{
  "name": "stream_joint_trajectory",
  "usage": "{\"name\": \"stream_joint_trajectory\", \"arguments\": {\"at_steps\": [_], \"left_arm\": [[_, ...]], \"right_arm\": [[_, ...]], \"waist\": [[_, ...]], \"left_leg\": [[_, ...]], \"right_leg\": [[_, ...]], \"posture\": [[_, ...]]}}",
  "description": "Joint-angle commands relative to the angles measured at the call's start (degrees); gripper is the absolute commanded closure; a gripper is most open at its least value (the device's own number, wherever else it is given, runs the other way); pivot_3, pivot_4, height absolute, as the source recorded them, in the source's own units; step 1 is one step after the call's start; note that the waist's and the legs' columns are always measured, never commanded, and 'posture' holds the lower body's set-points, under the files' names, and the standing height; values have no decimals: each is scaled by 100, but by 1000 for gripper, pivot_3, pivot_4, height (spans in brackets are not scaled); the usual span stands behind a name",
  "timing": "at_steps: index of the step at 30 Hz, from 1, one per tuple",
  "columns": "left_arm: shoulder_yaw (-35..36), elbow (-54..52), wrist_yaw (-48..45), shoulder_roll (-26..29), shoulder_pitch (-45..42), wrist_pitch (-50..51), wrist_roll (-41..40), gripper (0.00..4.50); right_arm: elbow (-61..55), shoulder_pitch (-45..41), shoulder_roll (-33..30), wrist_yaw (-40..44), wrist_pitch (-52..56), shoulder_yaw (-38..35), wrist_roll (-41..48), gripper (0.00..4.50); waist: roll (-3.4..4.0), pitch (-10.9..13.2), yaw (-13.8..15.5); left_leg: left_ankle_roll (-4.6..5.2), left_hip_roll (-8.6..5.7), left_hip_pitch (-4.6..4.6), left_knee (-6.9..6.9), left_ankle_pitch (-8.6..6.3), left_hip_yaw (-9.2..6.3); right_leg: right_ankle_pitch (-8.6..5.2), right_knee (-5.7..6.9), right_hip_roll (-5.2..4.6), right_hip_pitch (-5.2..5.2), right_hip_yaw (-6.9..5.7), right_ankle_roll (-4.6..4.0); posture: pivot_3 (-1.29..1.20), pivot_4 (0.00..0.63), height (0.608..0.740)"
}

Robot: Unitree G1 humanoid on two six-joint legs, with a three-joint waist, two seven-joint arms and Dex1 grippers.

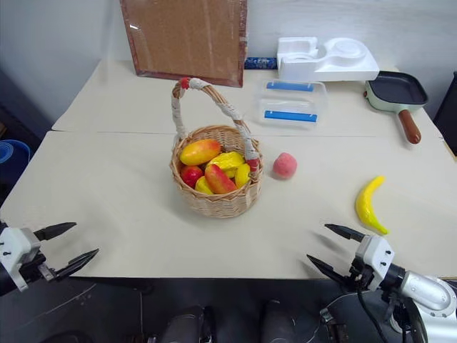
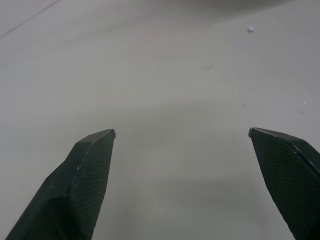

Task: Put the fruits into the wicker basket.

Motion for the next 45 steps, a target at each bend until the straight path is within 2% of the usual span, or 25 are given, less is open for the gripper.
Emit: {"name": "stream_joint_trajectory", "arguments": {"at_steps": [1,6,10,13,19,21,26,29,34,38,44,45], "left_arm": [[-70,-180,146,-10,-216,22,43,0],[-154,-817,70,-170,-279,609,-567,0],[-171,-791,-60,-143,-358,795,-631,0],[-39,-820,-232,-125,-451,1070,-971,0],[-203,-1261,-381,-56,-742,1169,-1097,0],[-309,-1638,-206,-83,-1032,1435,-1311,0],[-557,-2315,435,146,-2179,2590,-2094,0],[-734,-2446,715,547,-3022,3424,-2564,0],[-912,-2241,554,1367,-3728,4400,-2870,0],[-909,-1971,311,1621,-4174,4867,-3209,0],[-1086,-1755,46,1684,-4278,4781,-2834,0],[-1074,-1761,31,1663,-4278,4781,-2822,0]], "right_arm": [[-33,19,56,30,-264,-110,6,13],[-504,217,113,-96,-17,-120,159,13],[-562,174,134,-161,108,-139,176,13],[-548,115,100,-125,365,-152,376,13],[-573,-202,106,-157,948,-143,680,13],[-616,-654,124,-389,1218,-34,652,13],[-67,-2509,293,-1134,1851,225,395,13],[792,-3710,313,-1198,2160,779,-173,13],[2083,-5216,730,-1245,2994,1313,-480,13],[2903,-5980,1150,-1196,3362,1445,-555,13],[4243,-6624,1331,-1038,3277,1659,-1031,13],[4361,-6687,1315,-967,3284,1681,-1084,187]], "waist": [[-1,0,-3],[0,0,-5],[-1,0,-12],[-1,0,-10],[-1,0,-8],[-1,0,-7],[2,2,-23],[2,2,-27],[3,3,-46],[3,7,-41],[0,9,-36],[0,9,-39]], "left_leg": [[-4,2,0,0,0,0],[-9,2,1,-1,-1,4],[-10,3,12,1,-1,11],[-10,3,18,0,-1,15],[-10,3,19,0,-2,17],[-9,3,19,5,-1,17],[-14,5,26,17,1,19],[-21,0,29,14,5,21],[-21,-20,28,-3,6,35],[-21,-20,-20,10,7,36],[-22,-22,-45,35,8,43],[-22,-22,-46,38,8,44]], "right_leg": [[0,2,1,0,0,0],[2,3,1,0,4,4],[2,4,2,4,11,5],[2,6,2,5,16,5],[2,6,2,6,21,5],[3,6,2,8,22,5],[3,29,4,7,40,5],[3,37,9,4,40,5],[3,35,14,1,45,6],[3,42,19,-48,48,6],[3,67,20,-74,54,6],[3,69,20,-74,58,7]], "posture": [[0,150,740],[0,150,740],[0,150,740],[0,150,740],[0,150,740],[0,150,740],[0,150,740],[0,150,740],[0,150,740],[0,150,740],[0,150,740],[0,150,740]]}}
